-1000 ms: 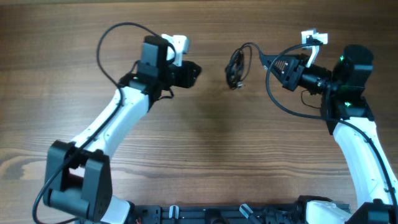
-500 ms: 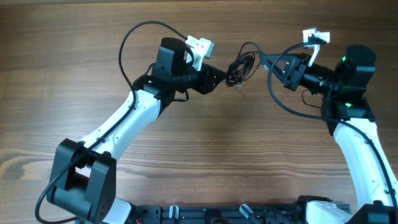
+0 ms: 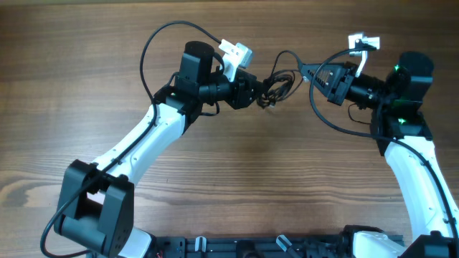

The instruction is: Untangle cables

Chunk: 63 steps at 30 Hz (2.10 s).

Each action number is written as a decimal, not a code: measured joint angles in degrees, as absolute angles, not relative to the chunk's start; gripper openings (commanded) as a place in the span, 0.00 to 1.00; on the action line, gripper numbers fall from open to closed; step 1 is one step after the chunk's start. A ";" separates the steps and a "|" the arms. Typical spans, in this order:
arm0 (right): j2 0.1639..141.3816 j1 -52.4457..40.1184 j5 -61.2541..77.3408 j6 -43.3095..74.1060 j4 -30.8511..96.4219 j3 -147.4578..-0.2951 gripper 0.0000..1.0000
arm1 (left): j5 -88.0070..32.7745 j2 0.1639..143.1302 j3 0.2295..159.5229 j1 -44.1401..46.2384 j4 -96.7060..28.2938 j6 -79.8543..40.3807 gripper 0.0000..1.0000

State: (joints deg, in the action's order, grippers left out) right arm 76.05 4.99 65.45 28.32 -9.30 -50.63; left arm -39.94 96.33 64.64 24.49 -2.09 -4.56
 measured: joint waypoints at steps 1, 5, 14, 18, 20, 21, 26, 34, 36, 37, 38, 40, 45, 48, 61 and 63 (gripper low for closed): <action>76.03 4.99 65.65 28.34 -9.34 -50.63 0.04 | -39.70 96.33 64.64 24.49 -2.09 -4.56 0.49; 76.05 4.99 67.20 29.69 -11.55 -50.61 0.05 | -39.31 96.33 64.64 24.49 -1.17 -4.54 0.49; 76.03 4.99 71.64 35.18 -18.28 -50.59 0.05 | -38.85 96.40 64.64 24.49 -0.86 -2.37 0.38; 76.03 4.99 72.05 36.10 -18.31 -50.59 0.04 | -38.87 97.84 64.69 24.49 -0.84 -1.63 0.33; 76.03 4.99 72.05 36.40 -18.37 -50.59 0.04 | -38.85 99.39 64.75 24.49 -0.84 -1.54 0.32; 76.03 4.97 72.05 36.45 -18.52 -50.59 0.04 | -38.85 100.31 64.75 24.49 -0.86 -1.54 0.31; 76.03 4.99 72.07 37.26 -19.46 -50.59 0.04 | -38.68 102.50 64.75 25.58 -0.95 -1.48 0.22; 76.03 4.99 72.23 37.47 -19.51 -50.59 0.04 | -38.65 102.50 64.75 26.68 -0.91 -1.32 0.21; 76.03 4.97 72.23 37.50 -19.51 -50.59 0.05 | -38.65 102.50 64.75 26.68 -0.91 -1.32 0.21; 76.03 4.99 72.23 37.50 -19.51 -50.59 0.04 | -38.65 102.50 64.75 26.68 -0.91 -1.32 0.20; 76.03 4.99 72.23 37.50 -19.53 -50.59 0.04 | -38.65 102.50 64.75 26.68 -0.91 -1.32 0.17; 76.03 4.99 72.23 37.50 -19.53 -50.59 0.04 | -38.65 102.50 64.75 26.68 -0.93 -1.21 0.10; 76.03 4.97 72.23 37.50 -19.55 -50.59 0.05 | -38.24 102.50 64.75 26.68 -1.10 -1.15 0.04; 76.03 4.99 72.23 37.50 -19.55 -50.59 0.05 | -37.69 102.50 64.75 26.68 -1.30 -1.10 0.04; 75.79 4.97 63.29 34.06 -7.70 -50.59 0.05 | -24.38 92.44 64.77 16.10 -8.95 -1.15 0.04; 75.79 4.97 59.22 32.45 -3.90 -50.59 0.04 | -23.33 88.64 64.82 11.68 -10.57 -1.15 0.04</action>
State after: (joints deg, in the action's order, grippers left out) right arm 75.79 4.97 59.22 32.45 -3.90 -50.59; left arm -23.33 88.64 64.82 11.68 -10.57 -1.15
